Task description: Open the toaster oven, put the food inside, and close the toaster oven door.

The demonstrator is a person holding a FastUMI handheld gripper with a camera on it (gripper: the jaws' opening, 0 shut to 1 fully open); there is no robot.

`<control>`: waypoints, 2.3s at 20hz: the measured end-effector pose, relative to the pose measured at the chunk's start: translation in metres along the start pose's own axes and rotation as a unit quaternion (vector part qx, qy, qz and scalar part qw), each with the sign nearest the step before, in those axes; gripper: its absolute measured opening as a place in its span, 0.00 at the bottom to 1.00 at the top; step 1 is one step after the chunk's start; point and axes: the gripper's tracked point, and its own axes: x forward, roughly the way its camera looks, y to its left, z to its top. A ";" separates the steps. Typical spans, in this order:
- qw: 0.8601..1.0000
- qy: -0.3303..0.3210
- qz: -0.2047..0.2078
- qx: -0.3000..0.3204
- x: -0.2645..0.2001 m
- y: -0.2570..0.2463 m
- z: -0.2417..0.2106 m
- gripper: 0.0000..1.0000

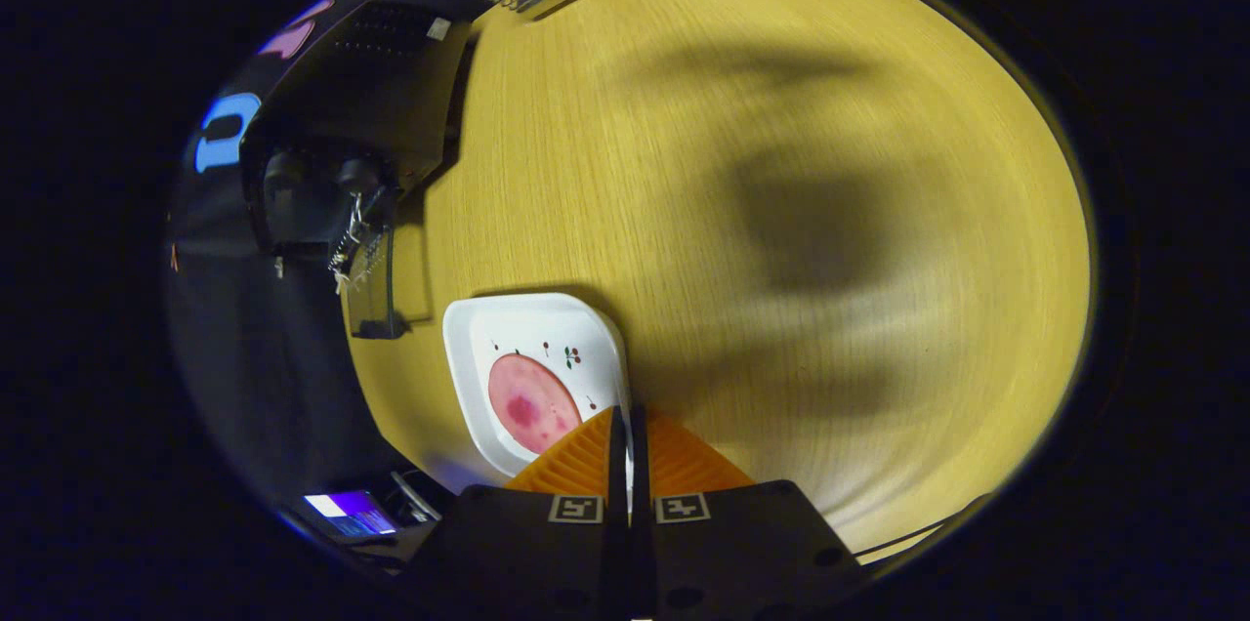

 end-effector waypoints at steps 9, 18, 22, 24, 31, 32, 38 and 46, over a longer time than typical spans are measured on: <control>0.992 -0.055 0.072 0.088 -0.014 0.018 -0.019 0.05; 0.967 -0.117 0.175 0.142 -0.023 0.164 -0.028 0.05; 0.954 -0.145 0.185 0.188 0.009 0.219 -0.027 0.05; 0.941 -0.164 0.187 0.230 0.024 0.242 -0.023 0.05; 0.894 -0.227 0.189 0.338 0.067 0.306 0.020 0.05; 0.882 -0.236 0.192 0.361 0.073 0.315 0.030 0.05; 0.834 -0.285 0.186 0.434 0.105 0.356 0.084 0.05; 0.822 -0.303 0.146 0.461 0.140 0.372 0.108 0.05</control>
